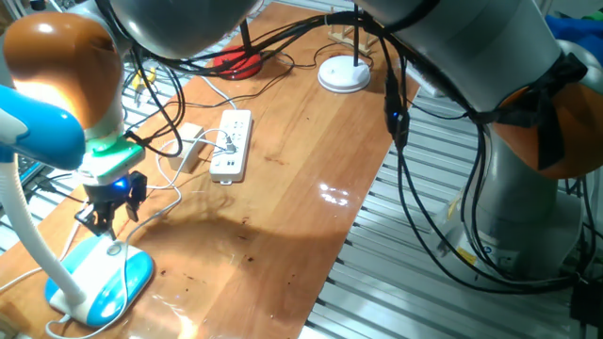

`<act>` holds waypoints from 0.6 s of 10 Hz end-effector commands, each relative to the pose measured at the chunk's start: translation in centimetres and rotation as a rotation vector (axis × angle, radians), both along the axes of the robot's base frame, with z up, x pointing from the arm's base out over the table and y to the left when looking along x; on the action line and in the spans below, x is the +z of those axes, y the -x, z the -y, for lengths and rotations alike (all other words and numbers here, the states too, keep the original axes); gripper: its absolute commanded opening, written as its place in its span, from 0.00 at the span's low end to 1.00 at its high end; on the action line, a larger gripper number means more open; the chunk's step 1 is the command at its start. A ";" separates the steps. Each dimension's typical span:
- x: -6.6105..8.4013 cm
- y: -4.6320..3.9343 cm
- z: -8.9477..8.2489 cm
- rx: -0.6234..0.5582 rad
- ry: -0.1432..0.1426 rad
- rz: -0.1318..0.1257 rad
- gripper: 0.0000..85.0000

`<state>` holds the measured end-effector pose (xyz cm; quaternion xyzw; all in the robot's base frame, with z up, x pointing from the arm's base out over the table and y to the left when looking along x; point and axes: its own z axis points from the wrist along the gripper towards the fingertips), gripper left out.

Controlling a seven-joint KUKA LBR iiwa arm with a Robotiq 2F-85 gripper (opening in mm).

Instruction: Plug in the power cord of the desk lamp, turn on the socket, and light up the desk lamp

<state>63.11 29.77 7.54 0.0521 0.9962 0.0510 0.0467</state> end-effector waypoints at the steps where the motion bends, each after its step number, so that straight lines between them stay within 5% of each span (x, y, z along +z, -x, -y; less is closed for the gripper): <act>1: 0.6 0.08 0.6 0.013 0.011 -0.002 0.60; 2: 1.4 0.18 2.0 0.050 0.042 -0.001 0.60; 3: 2.1 0.15 3.4 0.077 0.054 -0.001 0.40; 5: 3.8 -0.34 7.2 0.149 0.069 -0.005 0.40; 6: 4.7 -0.52 9.1 0.188 0.069 -0.013 0.20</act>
